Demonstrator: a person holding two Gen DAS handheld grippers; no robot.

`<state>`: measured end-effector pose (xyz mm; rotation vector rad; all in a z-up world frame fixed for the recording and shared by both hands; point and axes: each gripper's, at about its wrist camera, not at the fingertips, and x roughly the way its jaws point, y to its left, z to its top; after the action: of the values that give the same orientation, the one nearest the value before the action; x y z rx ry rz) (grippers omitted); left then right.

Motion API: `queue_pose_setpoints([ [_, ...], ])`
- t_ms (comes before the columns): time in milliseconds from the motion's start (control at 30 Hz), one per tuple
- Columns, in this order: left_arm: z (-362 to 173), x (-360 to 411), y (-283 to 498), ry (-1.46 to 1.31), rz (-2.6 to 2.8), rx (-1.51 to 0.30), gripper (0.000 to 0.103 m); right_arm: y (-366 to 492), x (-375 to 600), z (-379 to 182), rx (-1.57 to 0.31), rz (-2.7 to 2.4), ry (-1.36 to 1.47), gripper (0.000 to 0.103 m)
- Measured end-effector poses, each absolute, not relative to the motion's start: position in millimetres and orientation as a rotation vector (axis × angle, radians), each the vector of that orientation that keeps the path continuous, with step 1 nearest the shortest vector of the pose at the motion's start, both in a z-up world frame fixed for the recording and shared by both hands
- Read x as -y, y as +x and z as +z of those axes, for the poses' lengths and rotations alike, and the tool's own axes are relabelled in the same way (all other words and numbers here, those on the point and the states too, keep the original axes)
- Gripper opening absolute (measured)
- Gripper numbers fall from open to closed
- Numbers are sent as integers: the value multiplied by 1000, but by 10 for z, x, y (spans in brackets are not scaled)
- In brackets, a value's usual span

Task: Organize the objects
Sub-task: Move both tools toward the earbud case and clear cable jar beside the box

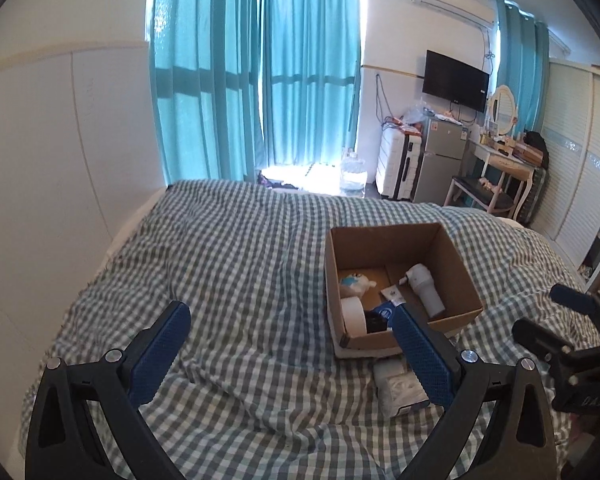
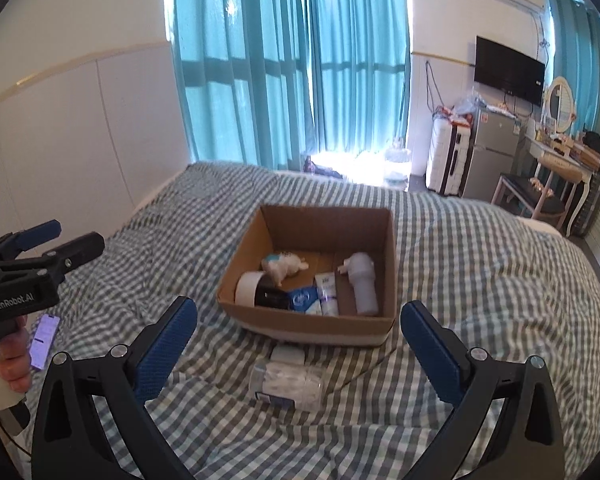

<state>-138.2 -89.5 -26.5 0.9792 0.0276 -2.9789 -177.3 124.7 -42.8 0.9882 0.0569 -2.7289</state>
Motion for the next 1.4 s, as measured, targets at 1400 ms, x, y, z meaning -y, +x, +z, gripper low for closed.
queue_pose_setpoints([
  [1400,-2048,1123,-1866,1445,-2716,-133,103,-2397,-723,-2370,-238,-2566,1535,89],
])
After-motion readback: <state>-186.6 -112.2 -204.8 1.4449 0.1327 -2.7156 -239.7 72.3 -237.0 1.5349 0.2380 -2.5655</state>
